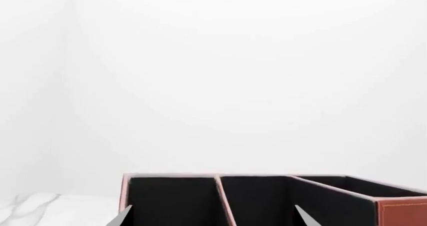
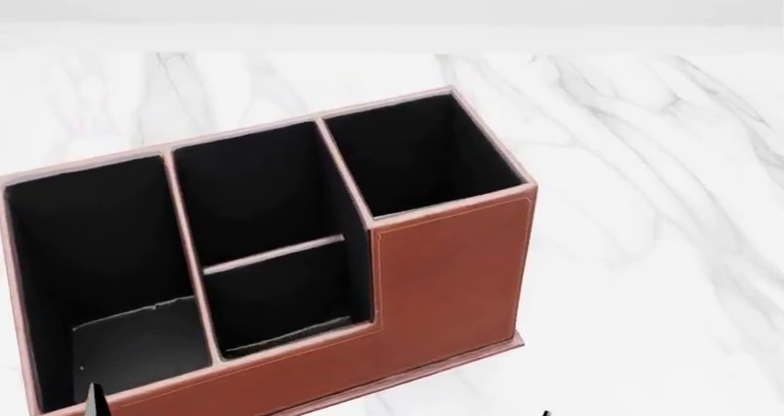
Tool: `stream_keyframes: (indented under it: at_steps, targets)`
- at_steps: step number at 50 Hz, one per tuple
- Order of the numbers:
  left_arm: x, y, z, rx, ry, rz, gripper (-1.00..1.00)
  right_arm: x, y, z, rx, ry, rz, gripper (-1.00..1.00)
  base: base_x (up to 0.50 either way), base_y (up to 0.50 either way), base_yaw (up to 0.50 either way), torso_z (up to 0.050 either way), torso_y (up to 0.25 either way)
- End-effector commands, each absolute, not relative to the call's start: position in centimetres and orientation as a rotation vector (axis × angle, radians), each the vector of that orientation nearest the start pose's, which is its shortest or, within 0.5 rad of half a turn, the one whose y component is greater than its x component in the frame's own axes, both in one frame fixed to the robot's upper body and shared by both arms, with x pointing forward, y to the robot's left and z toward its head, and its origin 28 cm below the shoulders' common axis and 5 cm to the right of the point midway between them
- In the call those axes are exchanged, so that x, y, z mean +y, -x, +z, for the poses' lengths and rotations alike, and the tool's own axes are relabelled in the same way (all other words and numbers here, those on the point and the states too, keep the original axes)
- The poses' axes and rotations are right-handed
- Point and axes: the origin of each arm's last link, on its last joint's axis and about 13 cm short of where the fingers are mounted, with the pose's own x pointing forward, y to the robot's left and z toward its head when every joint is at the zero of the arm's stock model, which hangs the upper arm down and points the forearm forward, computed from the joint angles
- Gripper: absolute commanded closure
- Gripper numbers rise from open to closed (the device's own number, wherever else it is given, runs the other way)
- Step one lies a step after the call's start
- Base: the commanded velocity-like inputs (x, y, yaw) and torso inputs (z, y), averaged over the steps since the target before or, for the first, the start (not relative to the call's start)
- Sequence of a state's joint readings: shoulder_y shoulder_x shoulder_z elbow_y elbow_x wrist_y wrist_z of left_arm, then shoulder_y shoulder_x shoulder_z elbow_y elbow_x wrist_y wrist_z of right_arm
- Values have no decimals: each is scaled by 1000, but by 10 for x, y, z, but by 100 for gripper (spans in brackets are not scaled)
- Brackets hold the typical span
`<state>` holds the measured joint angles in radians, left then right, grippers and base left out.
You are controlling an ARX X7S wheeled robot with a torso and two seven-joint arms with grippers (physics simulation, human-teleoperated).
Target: Pick up the book and place it in the back compartment of the caddy.
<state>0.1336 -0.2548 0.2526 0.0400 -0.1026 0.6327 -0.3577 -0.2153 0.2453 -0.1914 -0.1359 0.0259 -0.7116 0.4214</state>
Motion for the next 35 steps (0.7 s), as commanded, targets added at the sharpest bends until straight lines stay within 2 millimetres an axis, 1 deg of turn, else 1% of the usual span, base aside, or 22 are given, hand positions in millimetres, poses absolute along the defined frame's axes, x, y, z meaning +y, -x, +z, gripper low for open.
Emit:
stream_keyframes:
  at_steps: [1, 19, 26, 30, 35]
  targets:
    - [210, -172, 34, -487, 46, 56, -100, -105, -157, 46, -594, -39, -113, -100, 0, 0, 0, 0, 0]
    - [211, -173, 34, -487, 47, 54, -100, -105, -156, 47, -601, -40, -119, -100, 0, 0, 0, 0, 0]
    - [211, -171, 35, -488, 47, 55, -100, -104, -156, 46, -605, -15, -134, -100, 0, 7, 0, 0, 0]
    - [211, -171, 36, -488, 47, 55, -100, -104, -157, 46, -605, -10, -140, -100, 0, 95, 0, 0, 0]
    - [211, -171, 36, -489, 47, 54, -100, -104, -156, 47, -607, -9, -146, -100, 0, 297, 0, 0, 0]
